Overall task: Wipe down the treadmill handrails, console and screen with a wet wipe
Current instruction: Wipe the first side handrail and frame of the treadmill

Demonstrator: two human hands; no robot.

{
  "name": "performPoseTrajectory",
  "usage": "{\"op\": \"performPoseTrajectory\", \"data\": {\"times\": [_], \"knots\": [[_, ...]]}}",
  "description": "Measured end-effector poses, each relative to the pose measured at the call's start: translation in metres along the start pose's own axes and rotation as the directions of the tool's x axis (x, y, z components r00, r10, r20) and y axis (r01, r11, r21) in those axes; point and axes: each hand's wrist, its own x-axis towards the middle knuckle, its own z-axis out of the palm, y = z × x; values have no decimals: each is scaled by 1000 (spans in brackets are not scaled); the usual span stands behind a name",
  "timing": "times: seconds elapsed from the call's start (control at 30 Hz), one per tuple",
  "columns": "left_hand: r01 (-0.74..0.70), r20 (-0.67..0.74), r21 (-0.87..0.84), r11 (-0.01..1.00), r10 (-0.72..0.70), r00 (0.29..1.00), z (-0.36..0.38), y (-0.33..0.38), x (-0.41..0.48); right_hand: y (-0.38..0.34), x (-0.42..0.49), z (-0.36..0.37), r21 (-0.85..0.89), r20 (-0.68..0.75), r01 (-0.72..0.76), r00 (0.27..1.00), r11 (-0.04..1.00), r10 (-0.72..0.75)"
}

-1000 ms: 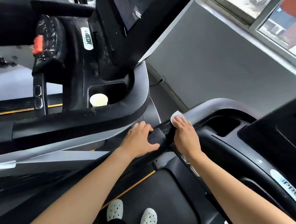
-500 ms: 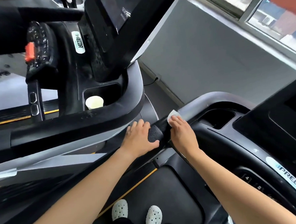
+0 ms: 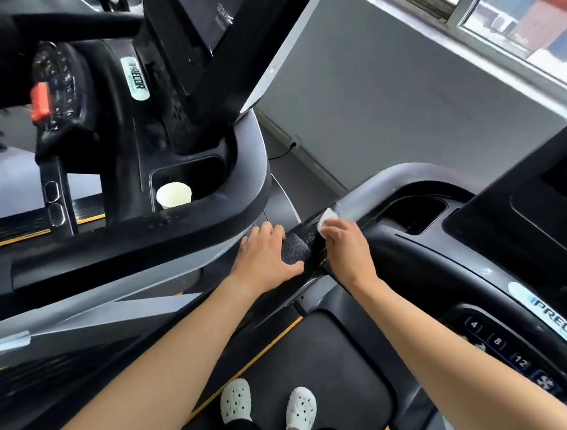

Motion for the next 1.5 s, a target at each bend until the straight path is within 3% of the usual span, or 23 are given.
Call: {"op": "performPoseTrajectory", "data": {"times": [0.17,0.23,0.4,0.47,0.63,0.7,0.8,0.93,1.17,1.37,1.5], "knots": [[7,23,4,1000,-7,1000,-3,3,3,-15,-22,7,-35,73,188,980,981,-186],[6,22,20,1000,-7,1000,-4,4,2,-4,-18,5,-57,68,197,979,979,-193],[8,29,70,998,-10,1000,-5,7,3,15,-6,5,68,-91,-187,977,980,193],[12,29,51,999,-13,999,-4,9,4,6,-9,9,85,-103,-222,968,971,230],[-7,24,-82,997,9,1000,-1,18,9,-15,-32,12,55,-76,40,996,998,-35],[-8,31,-105,994,11,999,1,21,10,-7,-30,9,39,-68,71,995,997,-68],[-4,33,-124,992,8,999,3,22,11,15,-21,9,132,-133,-106,983,986,123],[3,27,-136,991,1,1000,4,21,9,12,-19,11,346,-137,-314,915,884,379],[27,-25,-90,996,-30,999,10,29,7,-6,-51,19,406,-52,-226,962,885,270],[50,-34,-71,996,-52,998,9,35,7,22,-22,14,460,-39,-432,863,776,504],[47,-25,-49,998,-49,998,8,36,10,6,-39,24,412,-26,-374,907,831,421]]}}
